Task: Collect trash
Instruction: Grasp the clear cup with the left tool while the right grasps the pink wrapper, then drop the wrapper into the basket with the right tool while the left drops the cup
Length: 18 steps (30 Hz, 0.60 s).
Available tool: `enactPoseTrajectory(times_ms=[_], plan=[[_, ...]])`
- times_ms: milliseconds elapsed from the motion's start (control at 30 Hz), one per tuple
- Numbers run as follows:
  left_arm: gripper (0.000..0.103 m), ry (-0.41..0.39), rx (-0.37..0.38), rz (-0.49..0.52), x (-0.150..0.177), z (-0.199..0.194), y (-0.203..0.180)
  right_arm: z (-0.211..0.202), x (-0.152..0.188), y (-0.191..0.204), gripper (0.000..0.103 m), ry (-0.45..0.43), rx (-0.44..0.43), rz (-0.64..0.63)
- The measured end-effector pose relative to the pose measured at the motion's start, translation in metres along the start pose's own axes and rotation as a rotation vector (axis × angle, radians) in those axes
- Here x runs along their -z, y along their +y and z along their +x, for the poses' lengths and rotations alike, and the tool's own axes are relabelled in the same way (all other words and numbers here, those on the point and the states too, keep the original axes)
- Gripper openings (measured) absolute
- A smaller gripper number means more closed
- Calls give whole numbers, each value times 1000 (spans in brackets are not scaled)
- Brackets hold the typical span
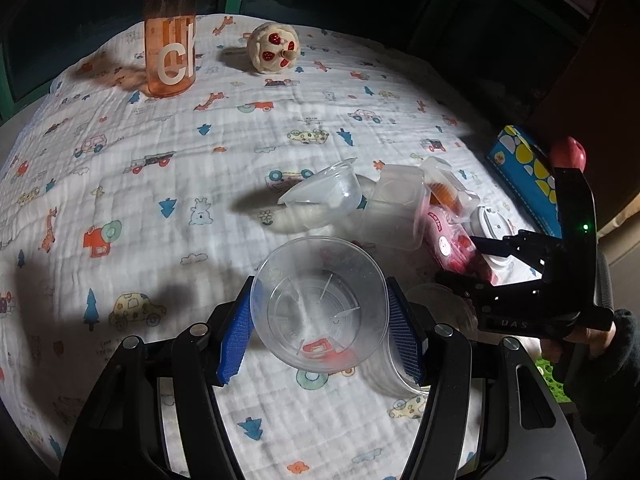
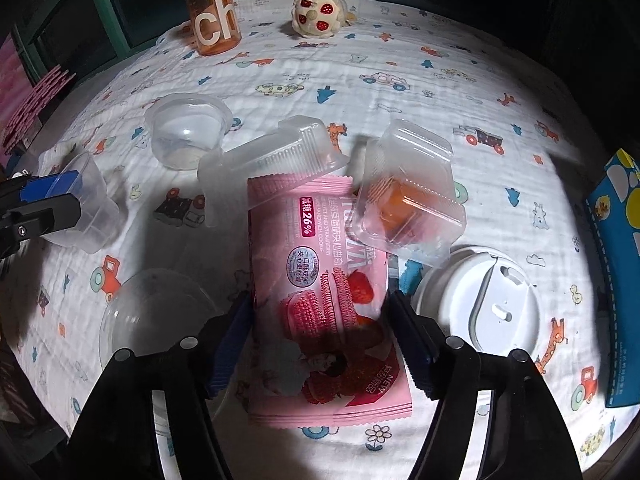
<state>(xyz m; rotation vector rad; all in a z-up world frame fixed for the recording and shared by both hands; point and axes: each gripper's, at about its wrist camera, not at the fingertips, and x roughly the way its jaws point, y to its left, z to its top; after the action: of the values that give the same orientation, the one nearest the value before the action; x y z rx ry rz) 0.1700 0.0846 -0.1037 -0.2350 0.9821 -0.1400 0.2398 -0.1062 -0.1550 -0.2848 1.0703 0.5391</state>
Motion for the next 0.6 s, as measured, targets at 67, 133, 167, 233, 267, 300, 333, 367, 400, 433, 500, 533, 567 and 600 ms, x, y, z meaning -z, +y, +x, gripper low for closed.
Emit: enactPoseTrajectory(times_ms=[67,133,167,233,267,300,333,367,400,433,500,533,567,600], plan=[[61,-6,4,1,0,-2,-1,-3,1,2,59,-2,-9,2],[61,-12,6,3,0,-5,-2,-8,3,3,57,-12,-13,11],[61,-14,8,5,0,-6,-2,-11,5,4,57,-16,-20,18],[61,-21,10,9,0,-9,-4,-18,8,5,56,-30,-21,30],[61,-24,14,10,0,-11,-4,-23,10,6,56,-36,-28,36],[61,-27,15,12,0,-13,-5,-27,13,6,56,-41,-34,41],[61,-30,15,16,0,-14,-7,-32,15,7,56,-48,-38,44],[61,-32,16,20,0,-15,-8,-37,18,8,56,-55,-45,44],[61,-35,17,22,0,-16,-9,-42,20,8,56,-57,-60,48],[61,-36,18,20,0,-17,-10,-46,22,9,56,-61,-64,52],[61,-41,26,19,0,-20,-13,-53,26,10,56,-60,-51,48],[61,-44,26,22,0,-21,-15,-56,27,11,56,-62,-48,43],[61,-48,26,25,1,-23,-16,-60,29,13,56,-63,-42,38],[61,-51,29,27,1,-24,-18,-62,31,13,56,-58,-35,34]])
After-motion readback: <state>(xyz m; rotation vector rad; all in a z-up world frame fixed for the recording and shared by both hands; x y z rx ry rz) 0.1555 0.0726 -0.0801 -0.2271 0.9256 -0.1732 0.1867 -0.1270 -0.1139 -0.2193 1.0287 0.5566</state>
